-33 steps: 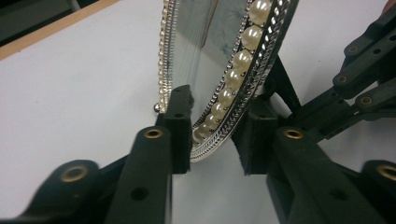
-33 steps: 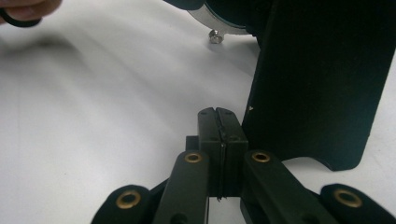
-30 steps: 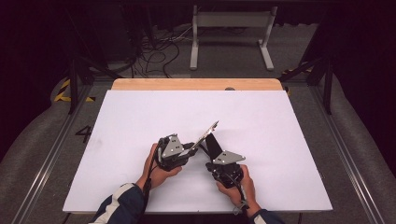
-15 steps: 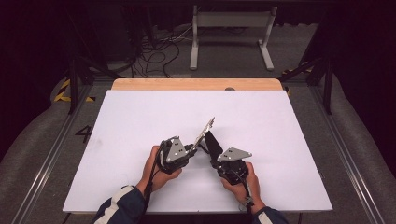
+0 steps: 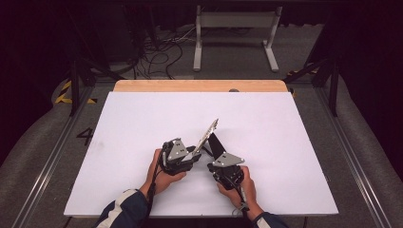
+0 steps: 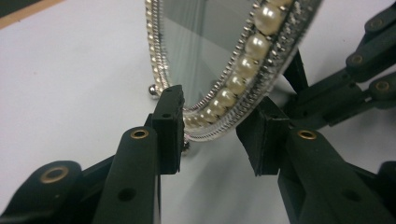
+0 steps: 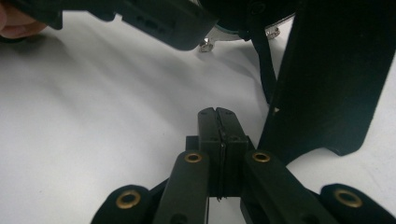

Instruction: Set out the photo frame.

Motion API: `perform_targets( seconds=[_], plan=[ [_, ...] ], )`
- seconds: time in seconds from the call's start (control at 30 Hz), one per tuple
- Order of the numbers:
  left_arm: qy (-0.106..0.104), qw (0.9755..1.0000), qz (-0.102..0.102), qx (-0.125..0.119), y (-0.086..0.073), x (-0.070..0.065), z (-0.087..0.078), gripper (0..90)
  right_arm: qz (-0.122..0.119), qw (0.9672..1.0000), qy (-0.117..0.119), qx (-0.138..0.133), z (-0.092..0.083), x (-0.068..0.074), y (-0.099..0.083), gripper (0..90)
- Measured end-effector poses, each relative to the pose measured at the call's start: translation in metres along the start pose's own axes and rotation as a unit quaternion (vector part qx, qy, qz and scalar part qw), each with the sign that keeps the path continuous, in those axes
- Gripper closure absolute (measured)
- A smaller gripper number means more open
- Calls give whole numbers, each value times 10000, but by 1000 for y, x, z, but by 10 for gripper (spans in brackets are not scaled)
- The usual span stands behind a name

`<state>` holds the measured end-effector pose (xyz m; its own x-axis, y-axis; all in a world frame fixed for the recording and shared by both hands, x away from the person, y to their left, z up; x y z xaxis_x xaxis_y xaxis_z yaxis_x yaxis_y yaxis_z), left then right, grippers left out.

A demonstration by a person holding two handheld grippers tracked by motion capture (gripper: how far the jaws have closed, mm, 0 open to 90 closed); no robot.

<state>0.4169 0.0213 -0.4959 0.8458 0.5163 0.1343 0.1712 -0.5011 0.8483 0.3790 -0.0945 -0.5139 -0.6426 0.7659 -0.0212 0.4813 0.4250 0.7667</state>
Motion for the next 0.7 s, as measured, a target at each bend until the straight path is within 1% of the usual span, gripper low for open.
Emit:
perform_targets(
  seconds=[0.07,0.1,0.13,0.2,0.3,0.33,0.37,0.4,0.43,0.47,0.5,0.53,0.6,0.63,0.7],
  plan=[
    [-29,10000,64,4,0,0,2,617,59,9999,-115,15,1,-3,-1,900],
    [-4,9999,136,32,0,0,3,618,93,9999,-138,18,0,-4,-1,900],
    [-1,9999,158,50,0,0,4,619,150,9998,-141,11,0,-6,-2,900],
    [-16,9997,181,160,-2,-1,9,615,187,9996,-226,-4,-2,-9,-2,900],
    [108,9993,173,318,-4,0,16,566,268,9994,-234,-27,-3,-9,-3,898],
    [123,9993,218,285,-4,0,15,573,273,9993,-244,-15,-3,-9,-3,899],
    [123,9993,218,285,-4,0,15,622,273,9993,-244,-15,-3,-9,-3,899],
    [133,9992,231,293,-4,1,14,622,272,9993,-256,-15,-3,-9,-3,900],
    [131,9992,224,294,-5,1,13,654,268,9993,-270,-20,-3,-9,-3,900],
    [167,9990,284,315,-5,0,13,658,261,9993,-268,-19,-3,-9,-3,900],
    [248,9983,388,349,-5,0,12,664,251,9994,-254,-6,-3,-9,-3,900],
    [285,9981,427,343,-4,0,12,671,250,9994,-254,-14,-3,-10,-3,900],
    [250,9984,395,312,-4,-1,11,666,266,9994,-228,-14,-3,-10,-3,900],
    [165,9991,301,249,-3,-1,9,655,299,9994,-196,-21,-3,-10,-3,900],
    [44,9997,217,116,-2,-2,7,648,332,9993,-180,-32,-4,-12,-3,900]
  ],
)
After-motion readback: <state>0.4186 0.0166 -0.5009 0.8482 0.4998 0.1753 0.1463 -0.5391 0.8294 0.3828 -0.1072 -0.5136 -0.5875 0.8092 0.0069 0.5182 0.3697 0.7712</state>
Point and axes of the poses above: each handheld gripper's, and its own axes: z roughly forward along the jaws, y roughly out of its top, x roughly to its left, the point moved 8 cm from there along z, roughly forward along the jaws, and after that the axes turned 4 degrees about z, right-handed, at the moved point
